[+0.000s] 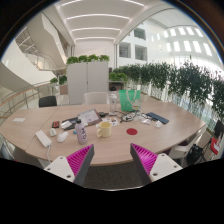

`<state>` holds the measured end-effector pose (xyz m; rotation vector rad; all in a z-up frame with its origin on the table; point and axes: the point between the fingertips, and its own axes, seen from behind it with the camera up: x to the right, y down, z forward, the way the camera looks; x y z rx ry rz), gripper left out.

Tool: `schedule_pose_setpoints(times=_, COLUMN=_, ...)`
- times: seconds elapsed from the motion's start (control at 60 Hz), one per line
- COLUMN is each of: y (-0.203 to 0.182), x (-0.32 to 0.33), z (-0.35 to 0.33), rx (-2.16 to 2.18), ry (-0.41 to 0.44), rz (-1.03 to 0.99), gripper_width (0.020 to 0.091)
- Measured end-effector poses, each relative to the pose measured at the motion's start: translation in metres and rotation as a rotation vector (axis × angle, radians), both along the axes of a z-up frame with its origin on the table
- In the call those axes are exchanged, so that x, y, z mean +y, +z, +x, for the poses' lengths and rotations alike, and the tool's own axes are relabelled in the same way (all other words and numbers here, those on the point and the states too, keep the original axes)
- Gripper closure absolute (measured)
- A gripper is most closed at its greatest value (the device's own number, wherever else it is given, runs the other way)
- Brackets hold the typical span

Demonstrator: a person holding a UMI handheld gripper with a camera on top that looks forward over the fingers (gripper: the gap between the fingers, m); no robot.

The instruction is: Pour water

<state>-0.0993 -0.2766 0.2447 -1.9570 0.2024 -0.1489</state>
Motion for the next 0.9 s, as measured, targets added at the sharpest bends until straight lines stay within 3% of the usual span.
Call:
schedule_pose_setpoints(times=0.15, y=-0.011, x=0.014, z=-0.016, rx=-0.069, ry=0.087, rz=0.102, gripper_width=0.0304)
schedule_pose_setpoints(times=0.333, y=-0.08, x=0.059, z=-0.071, rx=-0.027, ry=0.175, rz=0.098, gripper_width=0.0303)
schedule_pose_setpoints(times=0.55, y=-0.118, x=0.212, z=-0.129, rx=0.028, ry=0.285, rz=0.177, gripper_width=0.0304)
schedule_pose_setpoints(times=0.767, y=-0.129, x=0.339, z=-0.135, rx=0.002, ry=0.251, rz=0.239, gripper_width=0.0304)
schedule_pose_setpoints(times=0.833, y=-0.132, x=0.367, z=-0.133, rx=-0.012, ry=0.266, rz=0.248, gripper_width=0.0359)
schedule_pose_setpoints(times=0.883, y=-0.145, x=0.379, z=-0.134, rx=-0.03, ry=0.278, rz=0.216, gripper_width=0.0537)
schedule_pose_setpoints(times=0.9, y=-0.142, x=0.382, z=-0.135, rx=-0.032, ry=0.282, rz=0.235, gripper_width=0.0541)
